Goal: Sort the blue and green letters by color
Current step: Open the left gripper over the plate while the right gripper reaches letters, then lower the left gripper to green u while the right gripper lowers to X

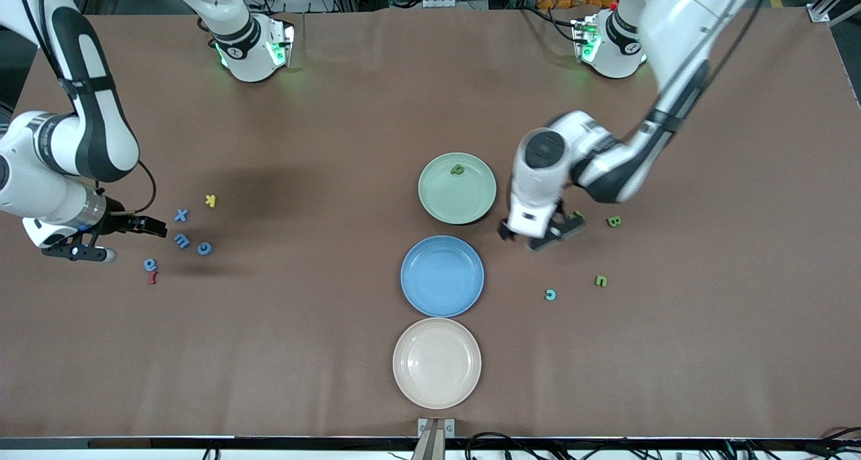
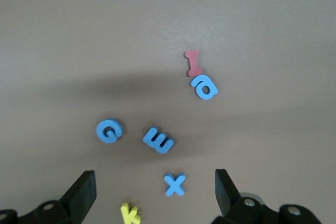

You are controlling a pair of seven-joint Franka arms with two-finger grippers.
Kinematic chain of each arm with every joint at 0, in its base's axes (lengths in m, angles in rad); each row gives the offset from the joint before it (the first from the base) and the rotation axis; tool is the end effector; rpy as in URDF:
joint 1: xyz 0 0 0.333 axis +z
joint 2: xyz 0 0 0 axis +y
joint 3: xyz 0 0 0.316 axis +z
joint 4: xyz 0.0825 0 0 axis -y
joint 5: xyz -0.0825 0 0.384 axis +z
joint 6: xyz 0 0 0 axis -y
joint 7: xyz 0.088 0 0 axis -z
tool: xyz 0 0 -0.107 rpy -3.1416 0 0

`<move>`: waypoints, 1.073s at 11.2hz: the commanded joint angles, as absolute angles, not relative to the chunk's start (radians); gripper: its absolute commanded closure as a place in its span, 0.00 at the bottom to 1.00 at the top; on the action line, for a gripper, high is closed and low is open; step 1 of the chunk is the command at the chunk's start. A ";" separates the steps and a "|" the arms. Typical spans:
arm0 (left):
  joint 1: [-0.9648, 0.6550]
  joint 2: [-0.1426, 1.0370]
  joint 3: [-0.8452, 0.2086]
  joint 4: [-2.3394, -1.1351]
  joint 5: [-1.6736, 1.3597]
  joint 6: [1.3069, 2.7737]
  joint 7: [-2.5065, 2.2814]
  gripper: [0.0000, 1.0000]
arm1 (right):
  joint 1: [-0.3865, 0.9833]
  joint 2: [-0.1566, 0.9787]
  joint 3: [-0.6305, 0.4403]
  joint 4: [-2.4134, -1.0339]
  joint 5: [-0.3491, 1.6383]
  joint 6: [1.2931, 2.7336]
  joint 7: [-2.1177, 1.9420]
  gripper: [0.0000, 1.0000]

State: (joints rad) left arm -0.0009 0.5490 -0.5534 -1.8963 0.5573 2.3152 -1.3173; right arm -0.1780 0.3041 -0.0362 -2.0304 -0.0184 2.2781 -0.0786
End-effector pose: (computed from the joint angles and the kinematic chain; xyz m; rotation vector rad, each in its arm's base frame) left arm 0.5486 -0.3060 0.2459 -2.9848 -0.6656 -0.1435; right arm 0.5761 -0.1252 0.2921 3.1184 -0.1903 -0.0926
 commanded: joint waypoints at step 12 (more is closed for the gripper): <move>0.284 0.675 -0.551 -1.899 0.657 2.457 -0.662 0.00 | -0.271 0.348 -0.015 -2.276 -0.041 2.539 -0.095 0.00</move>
